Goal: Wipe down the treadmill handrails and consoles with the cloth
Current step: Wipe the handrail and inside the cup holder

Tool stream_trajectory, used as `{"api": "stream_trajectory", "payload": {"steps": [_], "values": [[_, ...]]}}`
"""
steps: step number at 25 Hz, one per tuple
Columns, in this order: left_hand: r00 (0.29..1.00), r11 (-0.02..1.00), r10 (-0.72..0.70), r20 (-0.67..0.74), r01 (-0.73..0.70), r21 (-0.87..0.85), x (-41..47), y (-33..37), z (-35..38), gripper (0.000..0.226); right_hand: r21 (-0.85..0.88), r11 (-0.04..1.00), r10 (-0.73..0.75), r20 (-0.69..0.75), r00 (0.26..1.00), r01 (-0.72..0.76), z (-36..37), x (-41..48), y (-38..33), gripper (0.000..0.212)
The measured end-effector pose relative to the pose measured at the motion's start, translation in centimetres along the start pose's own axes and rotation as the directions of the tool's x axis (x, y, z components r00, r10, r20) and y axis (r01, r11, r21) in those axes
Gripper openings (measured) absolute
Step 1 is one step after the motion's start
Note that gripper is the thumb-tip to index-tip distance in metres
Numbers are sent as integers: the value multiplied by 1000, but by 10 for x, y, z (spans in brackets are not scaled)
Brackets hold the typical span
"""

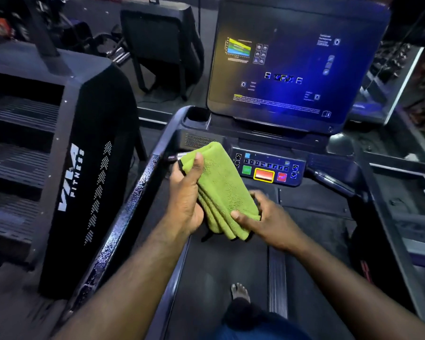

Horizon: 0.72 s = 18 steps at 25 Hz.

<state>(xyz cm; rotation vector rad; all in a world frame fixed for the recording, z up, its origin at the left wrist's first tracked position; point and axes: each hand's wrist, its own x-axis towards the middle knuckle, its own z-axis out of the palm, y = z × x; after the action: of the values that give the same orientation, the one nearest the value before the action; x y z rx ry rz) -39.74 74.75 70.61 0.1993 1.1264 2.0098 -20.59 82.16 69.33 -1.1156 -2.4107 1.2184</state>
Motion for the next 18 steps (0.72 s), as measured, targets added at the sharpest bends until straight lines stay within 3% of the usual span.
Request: {"api": "stream_trajectory", "payload": {"steps": [3,4,6,8,10,13,16,18], "values": [[999,998,-40,-28,42,57,14,-12,7,59,-69,982,-182,-94,979,176,-20,31,-10,103],[998,995,-63,-26,64,78,20,-17,12,56,-87,969,-239,-67,969,233,-20,42,-13,111],[991,984,-137,-5,136,111,38,-26,23,60,-173,957,-223,81,971,234,-10,66,-13,127],[975,966,-222,27,216,142,65,-37,36,76,-146,977,-135,129,982,153,1,96,2,138],[953,939,-299,55,284,193,90,-46,54,72,-83,991,-98,76,992,105,1,126,22,133],[928,911,-355,110,318,262,127,-67,89,36,-133,990,-56,-63,996,47,-23,166,43,111],[910,835,-365,199,225,502,172,-86,131,69,-147,988,-75,-201,977,46,-80,209,64,87],[892,664,-355,281,29,748,200,-99,144,72,-265,964,-48,-263,964,-25,-134,239,88,77]]}}
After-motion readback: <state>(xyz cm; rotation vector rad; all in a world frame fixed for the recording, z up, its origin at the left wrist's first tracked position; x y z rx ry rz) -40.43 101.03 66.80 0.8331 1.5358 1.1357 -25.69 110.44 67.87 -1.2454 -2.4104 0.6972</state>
